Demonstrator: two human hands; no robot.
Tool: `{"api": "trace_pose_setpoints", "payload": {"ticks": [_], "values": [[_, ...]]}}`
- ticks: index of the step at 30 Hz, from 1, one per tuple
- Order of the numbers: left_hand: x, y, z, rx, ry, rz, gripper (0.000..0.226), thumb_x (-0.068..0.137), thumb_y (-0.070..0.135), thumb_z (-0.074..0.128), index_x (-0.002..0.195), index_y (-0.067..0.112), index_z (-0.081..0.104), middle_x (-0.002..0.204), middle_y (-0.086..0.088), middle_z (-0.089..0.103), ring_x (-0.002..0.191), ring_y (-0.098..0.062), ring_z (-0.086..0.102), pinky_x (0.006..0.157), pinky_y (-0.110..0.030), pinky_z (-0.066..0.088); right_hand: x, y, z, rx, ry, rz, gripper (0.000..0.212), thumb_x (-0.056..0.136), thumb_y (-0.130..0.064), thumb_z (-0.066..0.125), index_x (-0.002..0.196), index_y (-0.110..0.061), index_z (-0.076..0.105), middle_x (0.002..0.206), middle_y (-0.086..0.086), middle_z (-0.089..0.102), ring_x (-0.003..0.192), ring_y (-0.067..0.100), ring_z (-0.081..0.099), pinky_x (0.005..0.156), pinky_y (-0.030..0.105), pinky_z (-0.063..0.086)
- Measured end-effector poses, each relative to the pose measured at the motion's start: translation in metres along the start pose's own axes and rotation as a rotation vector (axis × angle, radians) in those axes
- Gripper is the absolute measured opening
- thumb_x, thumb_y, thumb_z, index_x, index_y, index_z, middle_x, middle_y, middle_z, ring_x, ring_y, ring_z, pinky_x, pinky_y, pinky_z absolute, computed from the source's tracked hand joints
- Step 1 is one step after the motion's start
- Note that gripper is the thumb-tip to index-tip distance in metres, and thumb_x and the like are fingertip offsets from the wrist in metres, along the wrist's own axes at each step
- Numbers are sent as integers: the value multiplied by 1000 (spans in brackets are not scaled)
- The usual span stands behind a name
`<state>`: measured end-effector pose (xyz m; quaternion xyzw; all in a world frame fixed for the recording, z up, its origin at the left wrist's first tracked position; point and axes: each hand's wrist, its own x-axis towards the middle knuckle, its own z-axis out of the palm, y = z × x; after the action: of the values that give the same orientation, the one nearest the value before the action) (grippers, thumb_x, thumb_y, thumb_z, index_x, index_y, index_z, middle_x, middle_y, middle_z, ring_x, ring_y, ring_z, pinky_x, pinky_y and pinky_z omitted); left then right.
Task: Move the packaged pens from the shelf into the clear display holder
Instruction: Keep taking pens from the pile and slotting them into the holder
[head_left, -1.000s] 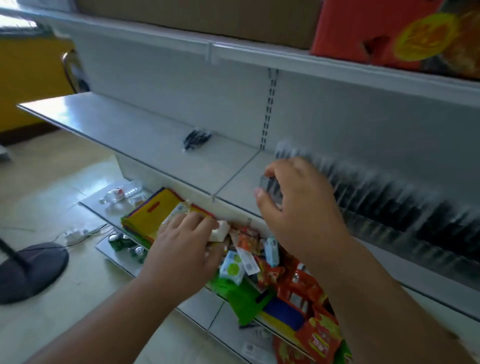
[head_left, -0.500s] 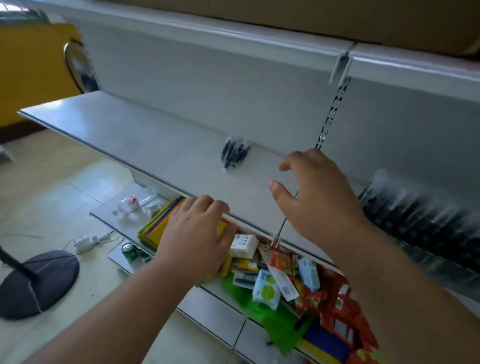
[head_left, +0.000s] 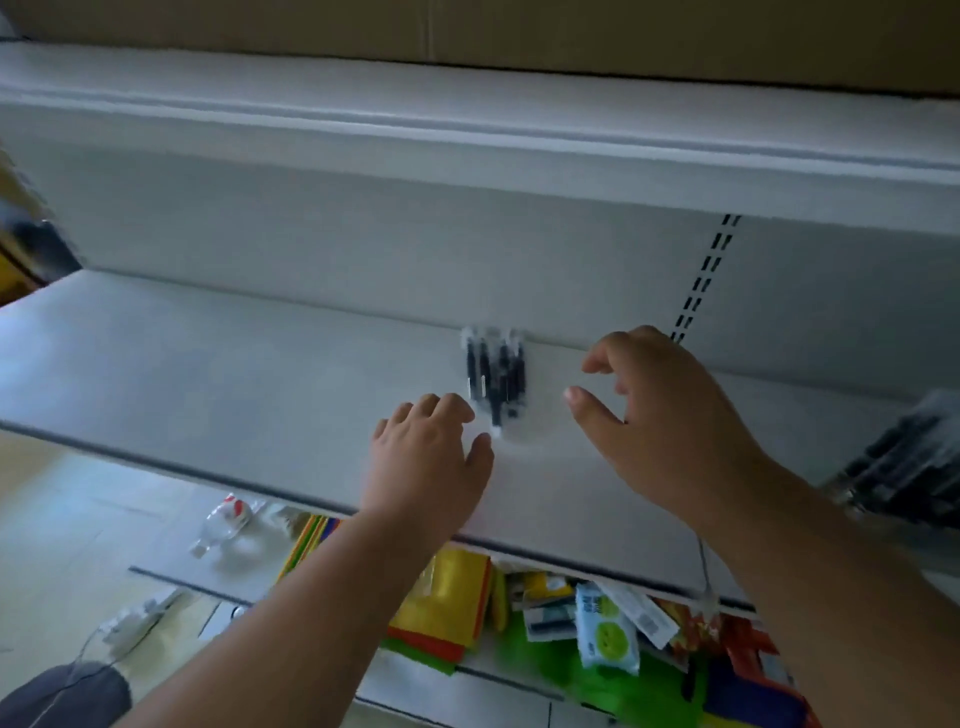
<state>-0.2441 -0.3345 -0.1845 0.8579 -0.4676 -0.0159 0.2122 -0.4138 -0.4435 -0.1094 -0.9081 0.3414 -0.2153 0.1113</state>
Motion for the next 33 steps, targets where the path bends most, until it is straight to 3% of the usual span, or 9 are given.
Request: {"api": "trace_pose_setpoints", "payload": {"ticks": [3,9,15,19,23,28,33], "values": [[47,-18,0,0,-32,40,37,93,51,48,120,26,56,120,4,60,116,-21,50,98,-35,37,8,-13,12,-15,65,80,28,89,-45,53,106,-23,57,106,-7,52,94,13,54,77,32,45],[95,-26,10,41,-218,36,68,84,68,47,132,20,51,134,-5,46,129,-29,37,106,-41,32,7,-31,26,-30,148,186,32,87,-46,50,107,-21,57,103,-9,52,92,10,50,73,27,38],[101,-36,6,61,-247,118,53,86,49,45,129,18,51,132,-7,46,127,-29,37,103,-40,33,9,-33,33,-48,213,241,26,88,-42,55,104,-21,58,96,-13,48,86,5,46,66,16,33],[101,-40,4,45,-232,107,58,86,55,45,129,16,52,131,-7,50,126,-28,41,103,-40,34,8,-36,37,-51,223,251,25,88,-41,55,102,-21,59,94,-14,46,83,2,43,67,8,27],[102,-30,8,170,-211,175,51,83,53,49,114,13,53,117,-8,58,112,-30,52,93,-39,41,10,-36,39,-51,215,249,24,88,-42,56,103,-22,58,92,-18,43,82,1,43,66,9,29],[113,-33,3,252,-227,185,21,85,39,47,77,19,49,71,0,51,70,-24,50,62,-30,39,10,-35,39,-52,208,238,24,88,-41,56,102,-21,59,94,-16,48,83,-1,43,67,9,29],[104,-43,-4,140,-212,211,19,91,36,44,84,19,49,71,1,49,70,-24,52,56,-29,38,9,-35,44,-25,192,243,22,89,-39,57,102,-22,59,84,-24,40,73,-6,42,66,9,28]]}}
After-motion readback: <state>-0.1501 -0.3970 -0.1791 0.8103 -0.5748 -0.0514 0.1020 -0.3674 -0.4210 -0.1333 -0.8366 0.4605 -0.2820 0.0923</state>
